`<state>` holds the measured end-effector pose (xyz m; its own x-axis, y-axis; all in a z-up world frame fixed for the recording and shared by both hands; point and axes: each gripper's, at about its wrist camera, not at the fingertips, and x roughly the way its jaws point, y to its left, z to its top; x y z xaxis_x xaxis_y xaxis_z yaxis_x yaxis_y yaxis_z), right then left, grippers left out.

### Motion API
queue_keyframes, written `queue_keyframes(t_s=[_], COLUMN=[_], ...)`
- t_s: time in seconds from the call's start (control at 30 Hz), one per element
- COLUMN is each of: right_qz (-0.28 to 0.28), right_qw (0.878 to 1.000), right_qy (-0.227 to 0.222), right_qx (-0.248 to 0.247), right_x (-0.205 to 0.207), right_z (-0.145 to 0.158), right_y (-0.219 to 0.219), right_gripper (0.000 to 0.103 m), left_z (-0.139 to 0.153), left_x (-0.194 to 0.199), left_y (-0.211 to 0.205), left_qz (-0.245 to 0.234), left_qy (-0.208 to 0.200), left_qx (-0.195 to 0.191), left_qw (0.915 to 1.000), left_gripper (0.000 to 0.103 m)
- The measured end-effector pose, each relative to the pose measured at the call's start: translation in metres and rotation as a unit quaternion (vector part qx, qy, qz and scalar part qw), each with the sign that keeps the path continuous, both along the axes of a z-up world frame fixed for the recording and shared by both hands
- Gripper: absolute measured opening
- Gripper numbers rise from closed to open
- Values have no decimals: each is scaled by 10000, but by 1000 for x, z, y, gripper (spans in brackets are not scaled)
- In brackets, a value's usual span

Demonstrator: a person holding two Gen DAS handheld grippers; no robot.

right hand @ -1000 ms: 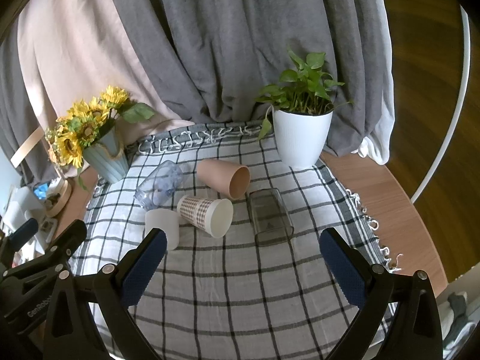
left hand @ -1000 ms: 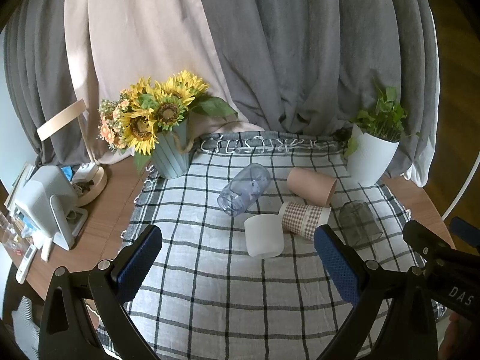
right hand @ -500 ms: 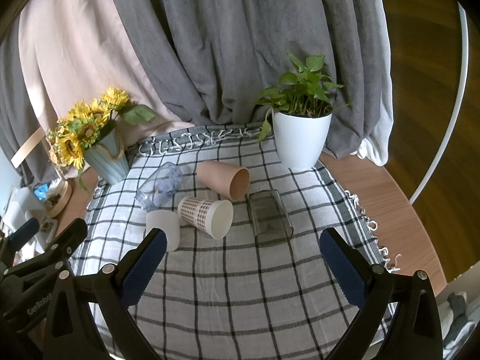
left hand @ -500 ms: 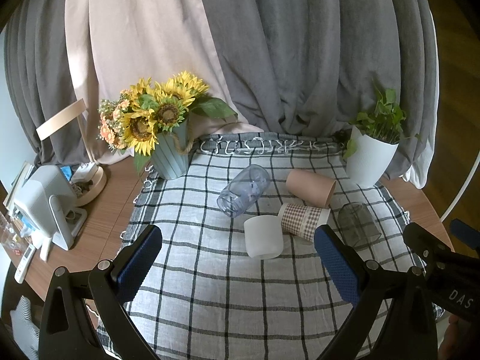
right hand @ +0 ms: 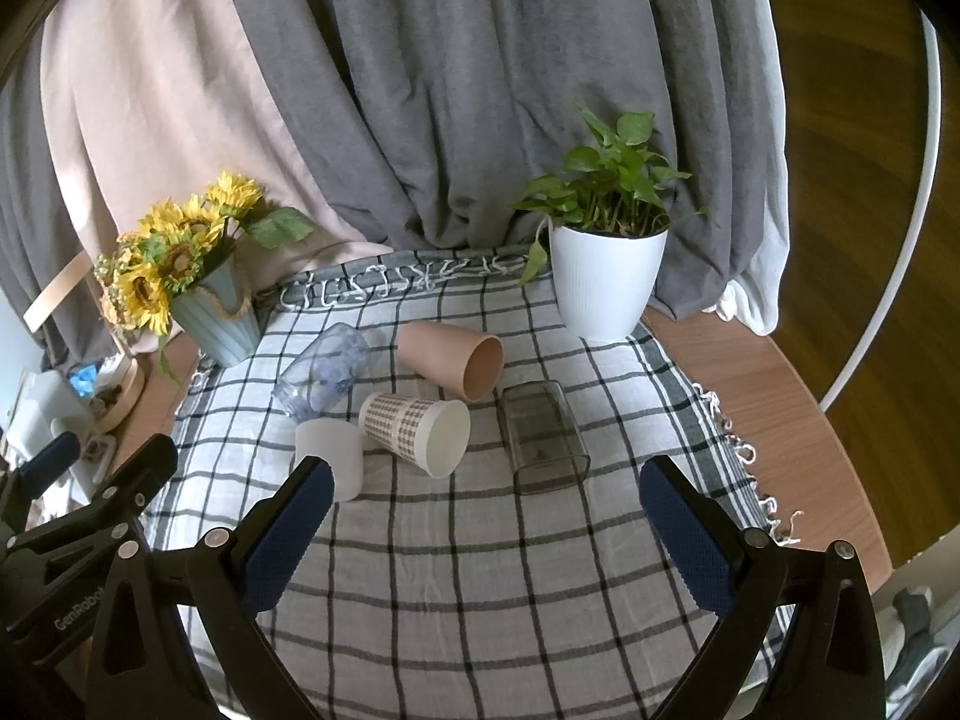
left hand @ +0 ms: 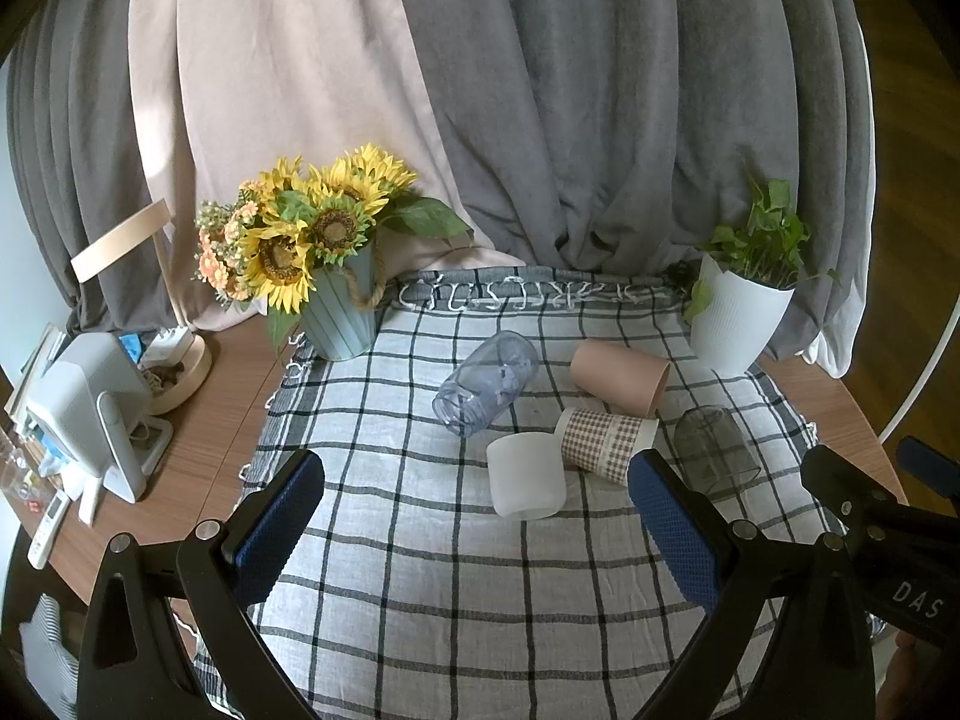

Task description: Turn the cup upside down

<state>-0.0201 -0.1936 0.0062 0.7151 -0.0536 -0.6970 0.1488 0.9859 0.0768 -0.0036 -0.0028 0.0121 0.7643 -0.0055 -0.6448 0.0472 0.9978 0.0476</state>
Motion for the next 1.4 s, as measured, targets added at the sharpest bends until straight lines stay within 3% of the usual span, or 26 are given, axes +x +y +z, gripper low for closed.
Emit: queue_keyframes(t_s=[0.97, 1.2, 1.4], right_qz=[-8, 0, 78], right_qw=[10000, 9999, 9992], right_qy=[27, 145, 390], right_qx=[-13, -45, 3], right_x=[0, 8, 42], right_z=[0, -8, -33], right_y=[-1, -11, -33], right_gripper=[102, 102, 102], left_z=[0, -22, -41], left_x=[3, 18, 38], left_y=[-6, -23, -40], left_qz=[-7, 41, 181], left_qy=[70, 363, 602], left_qx=[0, 70, 83], left_qw=[10000, 9993, 9980], left_gripper=[103, 103, 103])
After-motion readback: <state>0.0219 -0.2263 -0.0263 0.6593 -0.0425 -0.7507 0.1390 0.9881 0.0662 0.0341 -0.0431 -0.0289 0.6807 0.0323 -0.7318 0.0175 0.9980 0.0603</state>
